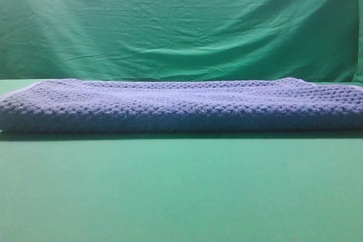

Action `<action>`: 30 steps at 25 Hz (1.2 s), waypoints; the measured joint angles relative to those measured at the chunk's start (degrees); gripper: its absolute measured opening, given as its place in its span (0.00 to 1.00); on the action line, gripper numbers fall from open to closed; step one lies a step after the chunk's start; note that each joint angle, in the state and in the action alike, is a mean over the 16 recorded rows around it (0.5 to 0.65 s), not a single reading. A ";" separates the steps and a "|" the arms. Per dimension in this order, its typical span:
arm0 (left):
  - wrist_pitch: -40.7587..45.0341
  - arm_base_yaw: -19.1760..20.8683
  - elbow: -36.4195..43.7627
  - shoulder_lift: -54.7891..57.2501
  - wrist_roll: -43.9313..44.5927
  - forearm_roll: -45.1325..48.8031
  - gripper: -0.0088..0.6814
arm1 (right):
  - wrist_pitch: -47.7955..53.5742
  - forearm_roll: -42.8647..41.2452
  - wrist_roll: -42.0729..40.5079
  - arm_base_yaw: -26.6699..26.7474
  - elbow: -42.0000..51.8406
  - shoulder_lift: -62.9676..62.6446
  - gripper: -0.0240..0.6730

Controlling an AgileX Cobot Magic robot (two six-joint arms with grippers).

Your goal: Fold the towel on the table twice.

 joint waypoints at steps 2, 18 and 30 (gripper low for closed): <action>0.00 0.40 0.00 -0.02 0.07 0.00 0.01 | 0.00 0.00 0.00 -0.51 0.00 -0.22 0.03; 0.00 8.00 0.00 -0.24 0.10 0.00 0.01 | 0.00 0.00 0.00 -9.04 0.00 -1.88 0.03; 0.00 8.88 0.00 -0.24 0.20 0.00 0.01 | 0.00 0.00 0.00 -9.66 0.00 -1.89 0.03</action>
